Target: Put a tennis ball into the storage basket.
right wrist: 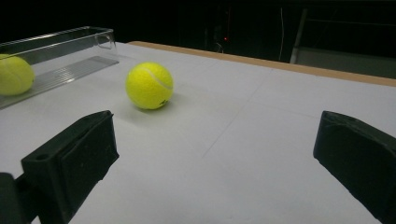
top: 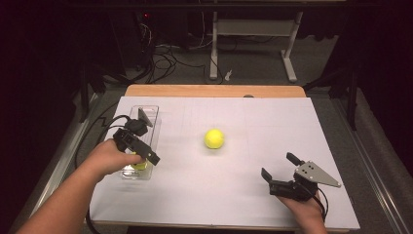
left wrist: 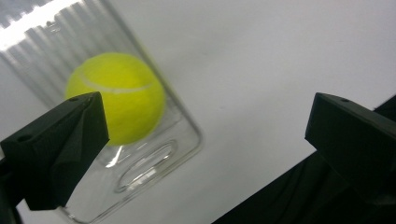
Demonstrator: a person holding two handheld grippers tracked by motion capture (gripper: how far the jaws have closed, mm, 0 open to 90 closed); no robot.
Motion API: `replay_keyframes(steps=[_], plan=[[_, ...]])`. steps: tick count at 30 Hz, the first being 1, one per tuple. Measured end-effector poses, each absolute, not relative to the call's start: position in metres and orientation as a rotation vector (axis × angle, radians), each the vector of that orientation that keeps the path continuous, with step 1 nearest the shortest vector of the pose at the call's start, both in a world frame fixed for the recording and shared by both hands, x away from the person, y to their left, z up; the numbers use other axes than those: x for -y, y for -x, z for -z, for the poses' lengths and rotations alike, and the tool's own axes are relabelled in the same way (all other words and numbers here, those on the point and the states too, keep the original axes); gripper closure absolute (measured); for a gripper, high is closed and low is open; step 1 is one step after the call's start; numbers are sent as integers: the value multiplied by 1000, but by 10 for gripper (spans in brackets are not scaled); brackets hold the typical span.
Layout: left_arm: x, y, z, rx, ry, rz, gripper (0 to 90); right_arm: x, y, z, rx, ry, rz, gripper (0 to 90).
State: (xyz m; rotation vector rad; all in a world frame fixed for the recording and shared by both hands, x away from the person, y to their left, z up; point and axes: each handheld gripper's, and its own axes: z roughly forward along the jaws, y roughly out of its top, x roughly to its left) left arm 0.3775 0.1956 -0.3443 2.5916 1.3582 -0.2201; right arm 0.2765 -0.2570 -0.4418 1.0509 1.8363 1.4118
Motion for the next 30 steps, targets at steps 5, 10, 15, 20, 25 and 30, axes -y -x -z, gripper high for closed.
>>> replay_keyframes(steps=[5,10,15,20,25,30], plan=[[-182,-376,343,-1331,-2603,228,7,256,-277,442,-1836,-1054,-1416,2],[-172,-376,343,-1313,-2617,232,7,255,-280,443,-1841,-1057,-1415,2],[-161,-375,342,-1282,-2621,226,7,255,-281,444,-1848,-1058,-1411,2],[-151,-372,344,-1254,-2630,234,7,256,-280,443,-1845,-1053,-1408,2],[-142,-370,345,-1235,-2635,223,7,255,-279,444,-1852,-1051,-1406,2],[-131,-370,343,-1210,-2650,240,7,256,-279,444,-1851,-1053,-1407,2]])
